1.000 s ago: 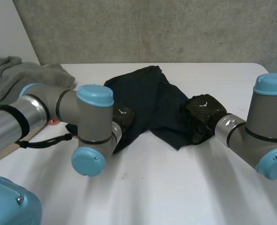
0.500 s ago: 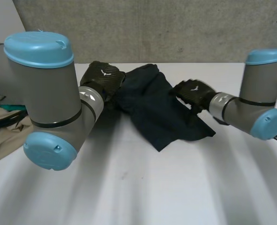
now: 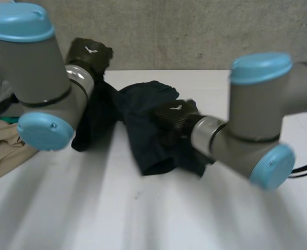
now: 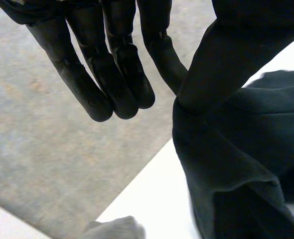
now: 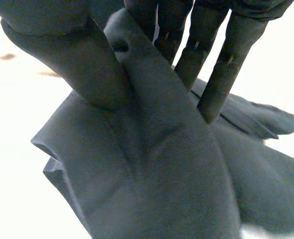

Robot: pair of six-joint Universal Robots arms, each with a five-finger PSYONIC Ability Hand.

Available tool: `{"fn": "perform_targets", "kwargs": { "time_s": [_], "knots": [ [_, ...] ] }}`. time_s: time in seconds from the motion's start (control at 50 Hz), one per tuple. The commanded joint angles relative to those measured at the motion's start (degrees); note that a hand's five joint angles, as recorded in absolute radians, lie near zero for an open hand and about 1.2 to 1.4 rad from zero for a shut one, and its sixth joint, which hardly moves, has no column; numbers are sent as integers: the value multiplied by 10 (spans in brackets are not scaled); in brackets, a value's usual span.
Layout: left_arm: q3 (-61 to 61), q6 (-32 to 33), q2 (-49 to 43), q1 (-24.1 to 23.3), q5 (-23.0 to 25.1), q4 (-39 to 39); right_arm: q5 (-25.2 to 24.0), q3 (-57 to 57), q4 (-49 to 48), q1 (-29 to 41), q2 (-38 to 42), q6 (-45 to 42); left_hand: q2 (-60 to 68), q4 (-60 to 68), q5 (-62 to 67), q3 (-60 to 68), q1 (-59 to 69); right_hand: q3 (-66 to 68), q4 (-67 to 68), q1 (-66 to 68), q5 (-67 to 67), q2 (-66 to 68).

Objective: Fold the laundry.

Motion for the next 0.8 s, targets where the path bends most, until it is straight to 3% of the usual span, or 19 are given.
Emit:
{"fn": "perform_targets", "kwargs": {
  "time_s": [0.02,0.04,0.08,0.1,0.12,0.16,0.18,0.26,0.4,0.5,0.64,0.8],
  "knots": [
    [45,24,-34,58,16,7,76,-31,-99,121,58,131,116,114,134,119,134,123,117,155,116,128],
    [48,25,-39,67,16,8,70,-67,-108,139,95,130,116,114,134,119,134,120,114,151,112,124],
    [51,27,-44,77,18,8,66,-108,-98,149,134,118,116,114,134,119,134,-43,-48,-11,-50,-38],
    [51,27,-46,80,19,8,65,-128,-85,154,151,109,116,114,134,119,134,-147,-153,-115,-154,-142],
    [50,26,-49,87,18,7,67,-167,-46,156,178,88,116,114,134,119,134,-399,-405,-368,-407,-395],
    [46,25,-47,92,18,5,74,-198,2,156,186,69,64,63,83,68,82,-577,-583,-545,-584,-572],
    [39,22,-43,95,16,4,80,-209,25,156,185,59,-138,-139,-119,-134,-120,-577,-583,-545,-584,-572],
    [0,12,-9,99,12,7,93,-212,108,130,150,33,-584,-586,-566,-581,-566,-577,-583,-545,-584,-572],
    [-77,7,72,92,17,16,66,-113,103,40,6,-20,-584,-586,-566,-581,-566,-577,-583,-545,-584,-572],
    [-173,3,144,66,30,8,8,-45,98,-27,-57,-125,-584,-586,-566,-581,-566,-577,-583,-545,-584,-572],
    [-315,-32,196,-8,22,3,-36,0,80,-86,-43,-279,-564,-565,-545,-560,-546,-567,-573,-535,-574,-562],
    [-392,-105,138,-80,-7,13,-82,14,11,-107,39,-367,-564,-565,-545,-560,-546,-521,-527,-490,-529,-517]
  ]
}}
